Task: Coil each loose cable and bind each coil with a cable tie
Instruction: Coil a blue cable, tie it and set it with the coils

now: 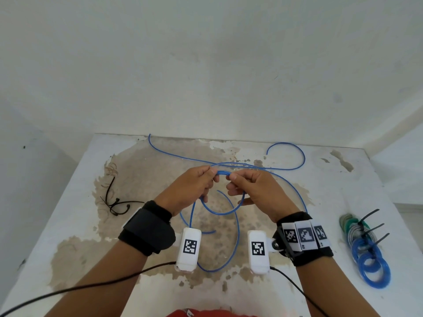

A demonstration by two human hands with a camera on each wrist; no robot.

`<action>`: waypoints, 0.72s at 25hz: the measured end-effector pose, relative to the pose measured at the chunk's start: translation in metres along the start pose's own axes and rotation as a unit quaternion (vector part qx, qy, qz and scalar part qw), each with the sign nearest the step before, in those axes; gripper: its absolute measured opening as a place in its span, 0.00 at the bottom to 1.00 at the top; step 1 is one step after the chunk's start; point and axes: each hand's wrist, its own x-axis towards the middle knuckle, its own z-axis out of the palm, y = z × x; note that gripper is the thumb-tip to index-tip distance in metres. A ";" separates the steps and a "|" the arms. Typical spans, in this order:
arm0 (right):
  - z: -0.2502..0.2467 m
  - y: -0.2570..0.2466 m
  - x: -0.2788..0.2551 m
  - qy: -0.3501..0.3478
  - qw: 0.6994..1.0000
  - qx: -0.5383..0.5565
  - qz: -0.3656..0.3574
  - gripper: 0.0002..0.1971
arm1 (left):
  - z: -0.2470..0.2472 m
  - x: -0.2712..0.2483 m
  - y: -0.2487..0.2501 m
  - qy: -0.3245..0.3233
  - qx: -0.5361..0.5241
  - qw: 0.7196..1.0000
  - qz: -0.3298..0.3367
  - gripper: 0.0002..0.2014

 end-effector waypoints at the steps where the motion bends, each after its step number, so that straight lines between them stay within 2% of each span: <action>1: 0.000 0.000 0.000 -0.002 1.000 0.000 -0.001 0.10 | 0.000 0.000 0.000 0.001 -0.009 1.000 -0.001 0.16; 6: 0.003 -0.002 0.004 -0.024 1.000 -0.004 0.005 0.12 | 0.001 0.000 -0.004 0.006 -0.069 0.998 0.005 0.15; 8: 0.007 -0.001 0.008 0.036 0.999 -0.024 -0.017 0.15 | 0.000 0.003 -0.004 0.044 -0.121 0.992 -0.008 0.14; 10: 0.010 0.000 0.008 0.125 0.989 -0.057 -0.055 0.18 | -0.002 0.010 -0.003 0.124 -0.210 0.970 -0.007 0.14; 11: 0.013 -0.002 0.005 0.102 0.993 -0.044 -0.050 0.21 | -0.004 0.014 -0.001 0.165 -0.257 0.952 0.001 0.14; 12: 0.019 -0.004 -0.001 0.020 0.999 -0.028 -0.013 0.23 | -0.006 0.017 0.001 0.199 -0.298 0.934 0.012 0.15; 13: 0.026 -0.005 -0.009 -0.098 0.994 -0.038 0.042 0.25 | -0.007 0.020 0.004 0.224 -0.333 0.916 0.023 0.15; 14: 0.033 -0.003 -0.015 -0.205 0.973 -0.068 0.086 0.24 | -0.007 0.022 0.007 0.240 -0.363 0.900 0.033 0.15; 15: 0.038 0.000 -0.017 -0.257 0.957 -0.083 0.107 0.22 | -0.006 0.023 0.009 0.249 -0.387 0.887 0.042 0.15; 16: 0.042 0.007 -0.015 -0.245 0.961 -0.060 0.115 0.18 | -0.004 0.024 0.010 0.254 -0.403 0.878 0.049 0.15; 17: 0.045 0.011 -0.012 -0.181 0.975 0.014 0.127 0.16 | -0.002 0.024 0.010 0.256 -0.412 0.873 0.054 0.15; 18: 0.046 0.014 -0.006 -0.086 0.976 0.138 0.143 0.14 | 0.001 0.023 0.009 0.257 -0.415 0.871 0.055 0.16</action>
